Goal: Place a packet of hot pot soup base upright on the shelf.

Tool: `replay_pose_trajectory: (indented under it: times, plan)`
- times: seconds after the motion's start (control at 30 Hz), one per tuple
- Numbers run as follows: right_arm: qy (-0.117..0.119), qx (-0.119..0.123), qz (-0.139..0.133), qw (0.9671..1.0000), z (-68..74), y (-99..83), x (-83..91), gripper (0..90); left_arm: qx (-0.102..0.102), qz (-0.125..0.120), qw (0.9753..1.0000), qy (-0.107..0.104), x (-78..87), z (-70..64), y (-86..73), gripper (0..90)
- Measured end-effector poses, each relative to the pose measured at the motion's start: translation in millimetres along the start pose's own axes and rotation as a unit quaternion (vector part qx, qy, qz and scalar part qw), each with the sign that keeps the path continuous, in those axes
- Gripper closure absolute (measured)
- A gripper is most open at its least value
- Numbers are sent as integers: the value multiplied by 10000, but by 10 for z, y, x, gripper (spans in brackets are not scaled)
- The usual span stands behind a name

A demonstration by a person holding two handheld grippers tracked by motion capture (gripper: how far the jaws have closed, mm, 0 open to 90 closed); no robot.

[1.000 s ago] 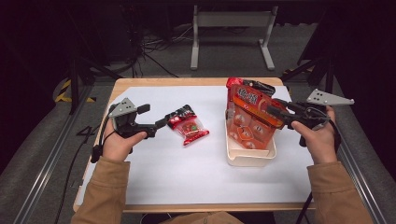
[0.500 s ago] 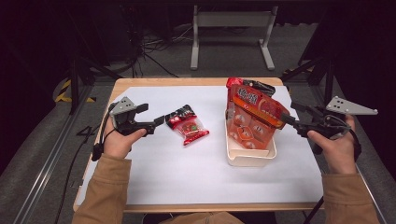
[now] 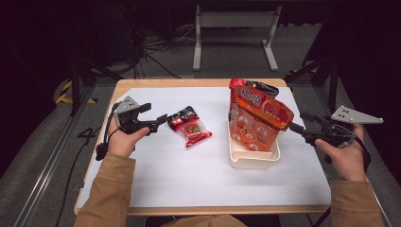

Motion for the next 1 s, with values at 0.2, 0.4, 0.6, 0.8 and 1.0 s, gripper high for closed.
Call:
replay_pose_trajectory:
  times: [0.2, 0.4, 0.6, 0.8, 1.0]
  plan:
    - [-33, -22, -21, 10000, -42, -13, 2, 328, -11, 130, 9999, 33, -106, 58, -59, 198]
    - [-7, -34, 117, 9999, -86, -55, -40, 324, 70, 112, 9999, 87, -231, 153, -128, 223]
    - [56, 41, 248, 9997, -119, -78, -13, 320, 234, 320, 9991, 151, -416, 237, -237, 256]
    - [-105, 66, 364, 9993, -179, -117, 36, 322, 280, 544, 9980, 127, -578, 273, -327, 290]
    - [-327, 75, 435, 9985, -229, -174, 49, 330, 461, 678, 9966, -6, -751, 297, -414, 329]
Point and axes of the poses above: each handheld gripper's, and its own axes: x roughly backward along the jaws, y roughly out of its top, z roughly to its left, the point moved 2 cm from there along -x, roughly forward along the jaws, and after that the axes turned 14 degrees about -x, right-handed, at the moved point
